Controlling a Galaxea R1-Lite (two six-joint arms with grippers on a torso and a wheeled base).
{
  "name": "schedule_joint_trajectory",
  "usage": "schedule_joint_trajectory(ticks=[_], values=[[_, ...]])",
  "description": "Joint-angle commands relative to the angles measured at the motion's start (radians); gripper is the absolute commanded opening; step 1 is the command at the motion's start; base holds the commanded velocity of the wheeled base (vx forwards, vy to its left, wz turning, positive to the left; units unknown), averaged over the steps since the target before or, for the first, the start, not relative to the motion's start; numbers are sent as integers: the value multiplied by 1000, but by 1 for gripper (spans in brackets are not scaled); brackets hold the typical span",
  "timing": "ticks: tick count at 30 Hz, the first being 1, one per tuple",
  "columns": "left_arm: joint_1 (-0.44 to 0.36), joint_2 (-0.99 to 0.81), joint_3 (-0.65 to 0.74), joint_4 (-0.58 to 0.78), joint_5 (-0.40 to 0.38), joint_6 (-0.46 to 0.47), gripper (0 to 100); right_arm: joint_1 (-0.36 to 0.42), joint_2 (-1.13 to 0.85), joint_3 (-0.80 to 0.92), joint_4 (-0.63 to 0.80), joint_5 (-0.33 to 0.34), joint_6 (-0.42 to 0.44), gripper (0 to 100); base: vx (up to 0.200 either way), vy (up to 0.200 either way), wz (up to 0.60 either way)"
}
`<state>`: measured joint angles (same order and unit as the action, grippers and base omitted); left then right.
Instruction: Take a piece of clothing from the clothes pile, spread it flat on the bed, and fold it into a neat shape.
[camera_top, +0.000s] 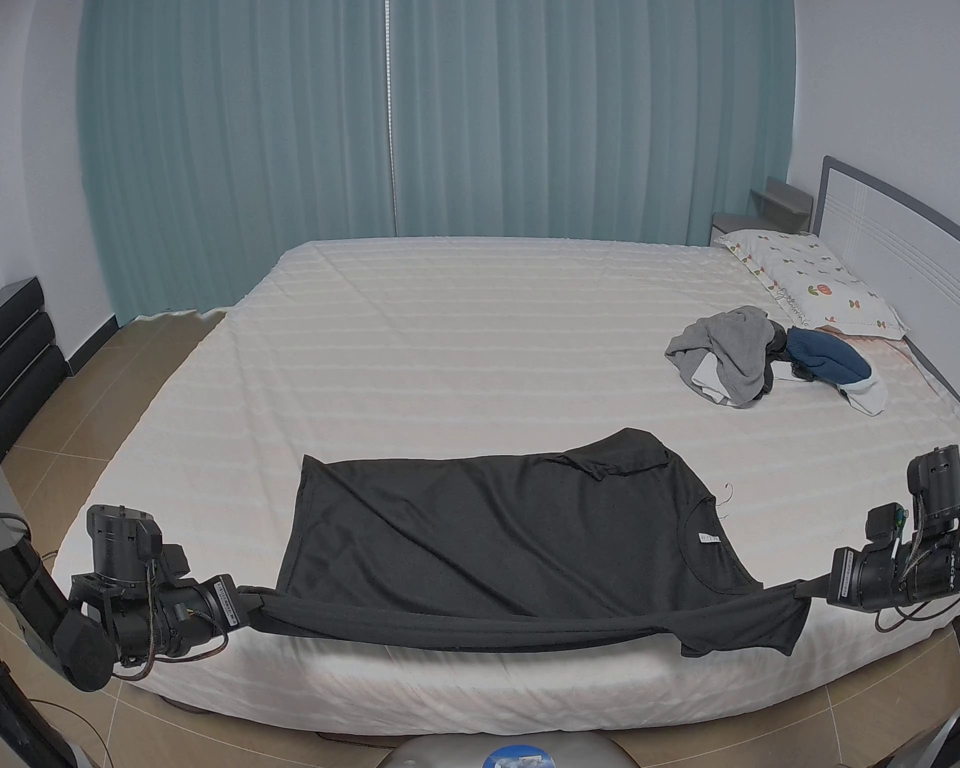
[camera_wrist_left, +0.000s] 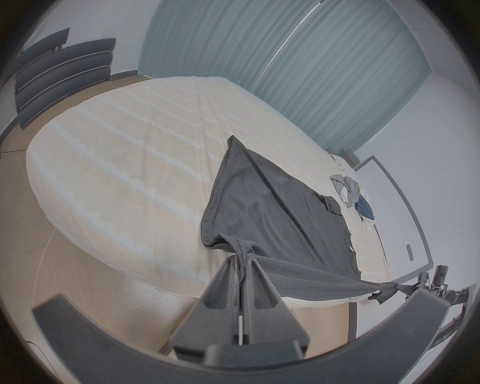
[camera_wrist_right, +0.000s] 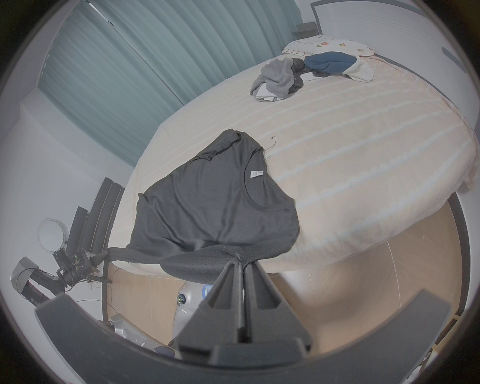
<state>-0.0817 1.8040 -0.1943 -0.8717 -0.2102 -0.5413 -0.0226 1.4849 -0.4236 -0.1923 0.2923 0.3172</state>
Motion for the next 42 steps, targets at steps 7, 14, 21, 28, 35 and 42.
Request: schedule_joint_trajectory(ticks=[7,14,21,28,35,42], values=[[3,67,-258,232,8,-29,0,6,268,-175,-12,1,10,0,0,0,0],[2,178,-381,273,17,-65,0,12,413,-277,-15,1,13,0,0,0,0],[0,241,-430,273,25,-100,0,21,494,-333,-21,1,31,0,0,0,0],[0,301,-467,272,29,-103,0,32,558,-351,-104,1,69,0,0,0,0],[-4,350,-518,269,31,-174,0,39,586,-350,-151,1,92,100,0,0,0],[-3,350,-514,266,31,-177,100,41,574,-343,-176,2,131,100,0,0,0]])
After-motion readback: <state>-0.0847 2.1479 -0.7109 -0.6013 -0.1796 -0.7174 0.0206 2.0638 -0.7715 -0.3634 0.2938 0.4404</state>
